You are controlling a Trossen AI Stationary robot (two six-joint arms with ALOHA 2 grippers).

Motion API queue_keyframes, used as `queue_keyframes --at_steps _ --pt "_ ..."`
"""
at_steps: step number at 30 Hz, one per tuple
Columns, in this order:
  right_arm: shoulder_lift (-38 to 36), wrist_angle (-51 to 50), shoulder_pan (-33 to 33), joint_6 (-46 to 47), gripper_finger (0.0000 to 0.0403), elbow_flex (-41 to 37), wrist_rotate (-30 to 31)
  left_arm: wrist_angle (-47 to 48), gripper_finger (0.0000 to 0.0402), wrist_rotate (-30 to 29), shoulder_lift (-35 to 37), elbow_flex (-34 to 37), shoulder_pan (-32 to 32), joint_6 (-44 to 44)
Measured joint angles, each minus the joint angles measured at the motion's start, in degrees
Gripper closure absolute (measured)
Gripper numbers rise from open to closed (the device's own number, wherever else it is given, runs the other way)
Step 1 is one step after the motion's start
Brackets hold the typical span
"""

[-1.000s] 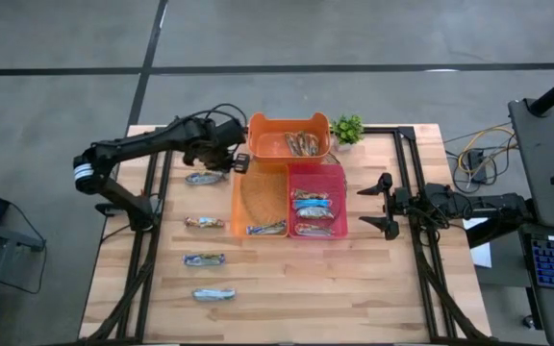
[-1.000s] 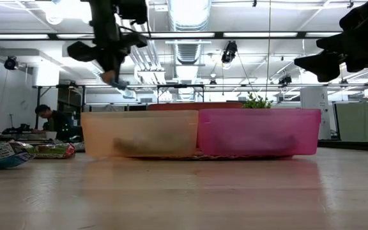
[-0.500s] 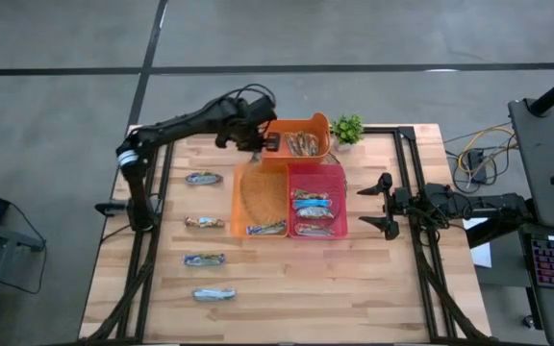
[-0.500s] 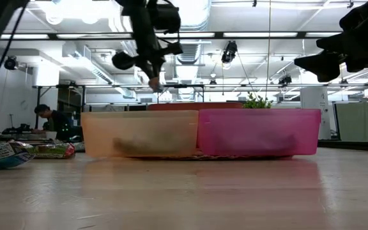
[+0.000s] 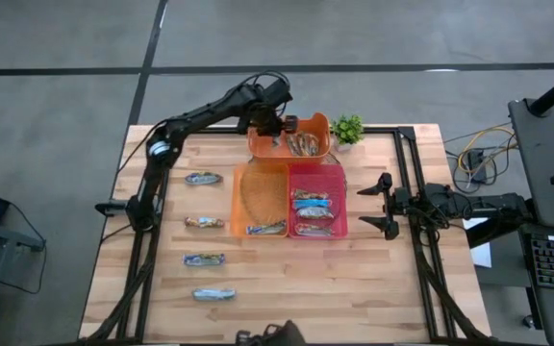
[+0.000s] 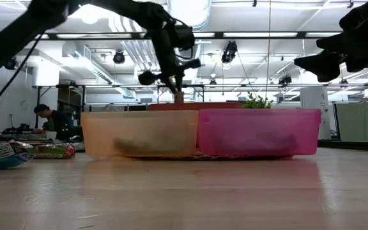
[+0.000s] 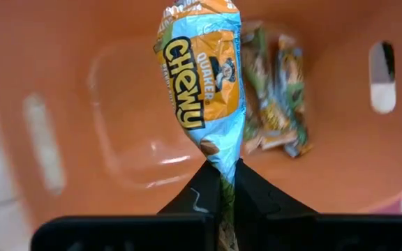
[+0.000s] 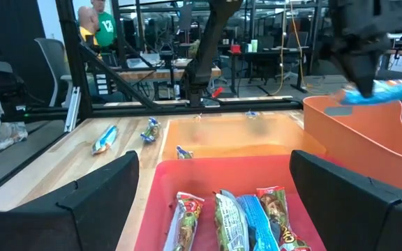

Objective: Pick and place Granola Bars by type
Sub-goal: Put the yellow granola bar into the orange bin

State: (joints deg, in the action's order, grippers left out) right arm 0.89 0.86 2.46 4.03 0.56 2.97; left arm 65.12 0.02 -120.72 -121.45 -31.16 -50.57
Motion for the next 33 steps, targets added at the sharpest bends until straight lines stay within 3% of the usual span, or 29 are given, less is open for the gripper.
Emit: queue_keyframes --at_steps 11,22,33 --pt "0.0 0.0 0.0 -0.1 0.0044 0.0 0.0 -1.1 0.0401 3.9 -12.2 -13.6 -1.2 1.0" --pt "0.0 0.0 0.0 -0.1 0.0044 0.0 0.0 -3.7 0.0401 5.4 -13.7 -11.2 -1.2 -0.3" --pt "0.0 0.0 0.0 0.0 0.0044 0.0 0.0 -9.9 0.0401 2.0 -13.7 -6.7 -1.2 -0.6"
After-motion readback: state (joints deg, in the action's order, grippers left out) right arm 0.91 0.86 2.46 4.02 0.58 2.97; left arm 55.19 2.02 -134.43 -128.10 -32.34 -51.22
